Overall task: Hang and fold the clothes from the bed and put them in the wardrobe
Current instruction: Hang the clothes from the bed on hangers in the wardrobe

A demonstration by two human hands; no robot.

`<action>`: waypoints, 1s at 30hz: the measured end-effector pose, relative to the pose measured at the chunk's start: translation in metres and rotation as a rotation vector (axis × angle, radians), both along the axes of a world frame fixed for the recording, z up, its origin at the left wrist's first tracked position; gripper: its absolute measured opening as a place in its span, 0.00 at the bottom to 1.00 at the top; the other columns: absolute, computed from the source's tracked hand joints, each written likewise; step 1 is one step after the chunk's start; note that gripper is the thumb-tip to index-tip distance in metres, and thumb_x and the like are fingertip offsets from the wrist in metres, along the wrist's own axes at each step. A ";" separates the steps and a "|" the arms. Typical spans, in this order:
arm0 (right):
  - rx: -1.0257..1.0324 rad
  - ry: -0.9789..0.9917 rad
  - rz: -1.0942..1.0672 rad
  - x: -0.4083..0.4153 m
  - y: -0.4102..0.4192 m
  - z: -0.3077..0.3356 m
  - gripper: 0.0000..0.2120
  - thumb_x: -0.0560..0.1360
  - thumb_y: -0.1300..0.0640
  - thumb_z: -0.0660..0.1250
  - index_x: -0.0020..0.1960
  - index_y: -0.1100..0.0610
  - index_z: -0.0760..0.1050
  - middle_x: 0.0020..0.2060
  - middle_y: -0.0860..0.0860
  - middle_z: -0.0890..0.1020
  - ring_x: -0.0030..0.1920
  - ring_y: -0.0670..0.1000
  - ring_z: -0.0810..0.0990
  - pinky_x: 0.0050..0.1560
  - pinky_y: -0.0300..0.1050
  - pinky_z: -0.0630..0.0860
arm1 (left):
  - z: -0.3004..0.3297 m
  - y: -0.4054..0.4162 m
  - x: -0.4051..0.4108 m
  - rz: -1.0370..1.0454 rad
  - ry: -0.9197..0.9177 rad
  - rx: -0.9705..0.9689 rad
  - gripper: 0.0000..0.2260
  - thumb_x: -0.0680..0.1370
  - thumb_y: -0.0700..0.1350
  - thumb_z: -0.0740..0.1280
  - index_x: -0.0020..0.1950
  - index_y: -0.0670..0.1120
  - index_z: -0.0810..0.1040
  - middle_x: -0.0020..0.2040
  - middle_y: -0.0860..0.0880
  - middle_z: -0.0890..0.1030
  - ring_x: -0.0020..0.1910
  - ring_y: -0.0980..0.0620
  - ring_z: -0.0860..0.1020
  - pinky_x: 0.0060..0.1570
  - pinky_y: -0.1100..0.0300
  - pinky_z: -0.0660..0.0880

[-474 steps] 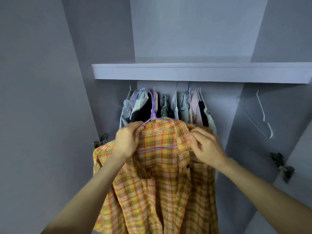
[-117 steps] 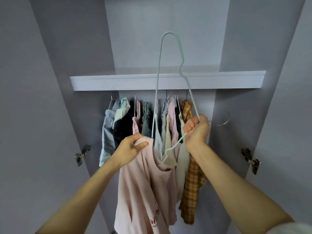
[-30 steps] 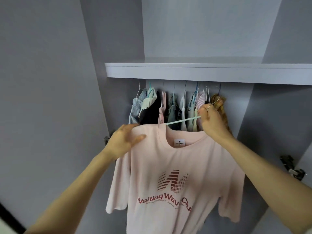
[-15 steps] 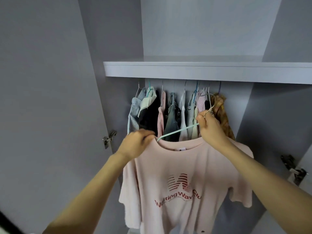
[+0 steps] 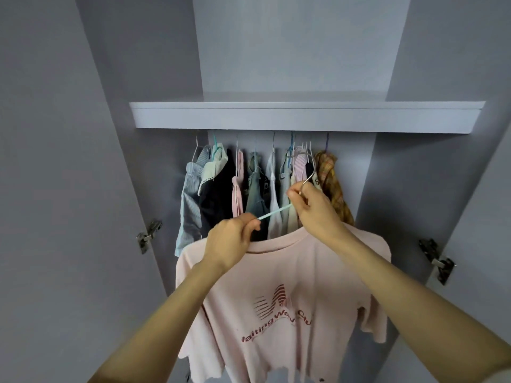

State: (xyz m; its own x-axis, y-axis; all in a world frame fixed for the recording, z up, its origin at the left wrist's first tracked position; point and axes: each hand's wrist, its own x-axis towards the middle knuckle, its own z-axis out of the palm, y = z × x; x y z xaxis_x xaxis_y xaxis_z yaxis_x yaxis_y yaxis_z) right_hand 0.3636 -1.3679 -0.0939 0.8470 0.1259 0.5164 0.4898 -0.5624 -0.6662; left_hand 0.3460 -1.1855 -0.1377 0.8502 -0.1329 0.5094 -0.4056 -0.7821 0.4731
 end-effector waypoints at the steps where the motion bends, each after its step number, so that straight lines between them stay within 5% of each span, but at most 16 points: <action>1: 0.027 0.030 0.045 -0.002 -0.005 0.001 0.09 0.80 0.60 0.58 0.56 0.61 0.74 0.41 0.46 0.76 0.43 0.43 0.75 0.48 0.36 0.68 | 0.000 0.000 -0.001 0.025 -0.034 -0.018 0.11 0.81 0.49 0.58 0.45 0.48 0.78 0.36 0.50 0.79 0.40 0.42 0.78 0.38 0.56 0.69; 5: -0.023 0.047 -0.067 -0.005 -0.059 -0.017 0.14 0.80 0.61 0.57 0.64 0.56 0.73 0.56 0.50 0.79 0.58 0.48 0.75 0.60 0.39 0.68 | 0.007 0.018 -0.003 0.114 -0.141 -0.077 0.15 0.81 0.50 0.57 0.43 0.45 0.78 0.28 0.55 0.70 0.35 0.40 0.76 0.35 0.58 0.65; 8: -0.191 0.242 -0.226 -0.004 -0.093 -0.050 0.17 0.80 0.62 0.55 0.68 0.56 0.68 0.63 0.53 0.74 0.64 0.53 0.72 0.63 0.45 0.68 | 0.014 0.040 0.001 0.193 -0.185 -0.117 0.14 0.80 0.50 0.58 0.43 0.45 0.78 0.29 0.50 0.74 0.35 0.37 0.77 0.37 0.53 0.69; 12: -0.200 0.217 -0.314 0.007 -0.092 -0.072 0.11 0.81 0.63 0.53 0.57 0.63 0.73 0.50 0.58 0.78 0.50 0.58 0.77 0.47 0.45 0.71 | 0.020 0.052 -0.004 0.236 -0.095 -0.079 0.11 0.82 0.47 0.58 0.46 0.46 0.78 0.33 0.50 0.74 0.39 0.37 0.76 0.42 0.52 0.70; 18: -0.165 0.122 -0.356 0.014 -0.069 -0.079 0.12 0.79 0.66 0.54 0.57 0.63 0.75 0.47 0.58 0.79 0.49 0.59 0.77 0.47 0.48 0.73 | 0.026 0.057 -0.010 0.146 -0.002 0.008 0.13 0.81 0.51 0.57 0.54 0.48 0.78 0.36 0.49 0.77 0.41 0.39 0.76 0.45 0.48 0.74; 22: -0.193 0.112 -0.193 0.011 -0.053 -0.076 0.13 0.79 0.66 0.56 0.60 0.62 0.75 0.51 0.54 0.79 0.52 0.53 0.76 0.48 0.38 0.67 | 0.018 0.053 -0.006 0.049 0.009 -0.184 0.13 0.81 0.47 0.60 0.41 0.40 0.75 0.27 0.51 0.68 0.30 0.46 0.66 0.36 0.53 0.67; 25: -0.253 0.240 -0.061 0.014 -0.060 -0.073 0.12 0.80 0.61 0.58 0.61 0.61 0.74 0.52 0.51 0.77 0.54 0.50 0.75 0.51 0.37 0.67 | 0.007 0.065 -0.001 0.085 0.027 -0.239 0.14 0.81 0.46 0.61 0.35 0.50 0.71 0.25 0.52 0.66 0.28 0.50 0.64 0.34 0.54 0.66; 28: -0.329 0.444 -0.017 0.012 -0.068 -0.072 0.08 0.79 0.58 0.62 0.41 0.57 0.72 0.37 0.49 0.74 0.41 0.52 0.74 0.38 0.40 0.65 | 0.004 0.068 0.000 0.091 0.028 -0.219 0.13 0.80 0.47 0.62 0.35 0.52 0.73 0.23 0.53 0.66 0.26 0.50 0.64 0.32 0.56 0.65; 30: -0.361 0.436 -0.045 0.011 -0.071 -0.072 0.10 0.78 0.57 0.62 0.38 0.55 0.69 0.35 0.49 0.72 0.37 0.50 0.72 0.35 0.40 0.63 | 0.004 0.064 0.001 0.081 0.005 -0.192 0.12 0.80 0.46 0.63 0.38 0.47 0.75 0.24 0.52 0.69 0.27 0.47 0.67 0.34 0.55 0.68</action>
State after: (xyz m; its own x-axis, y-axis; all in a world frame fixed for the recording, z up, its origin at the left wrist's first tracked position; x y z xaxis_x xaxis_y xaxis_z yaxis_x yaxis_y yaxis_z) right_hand 0.3747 -1.4389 -0.1659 0.9808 0.1886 0.0490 0.1831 -0.8060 -0.5629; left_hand 0.3470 -1.1216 -0.1333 0.8570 0.0352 0.5142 -0.3423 -0.7069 0.6190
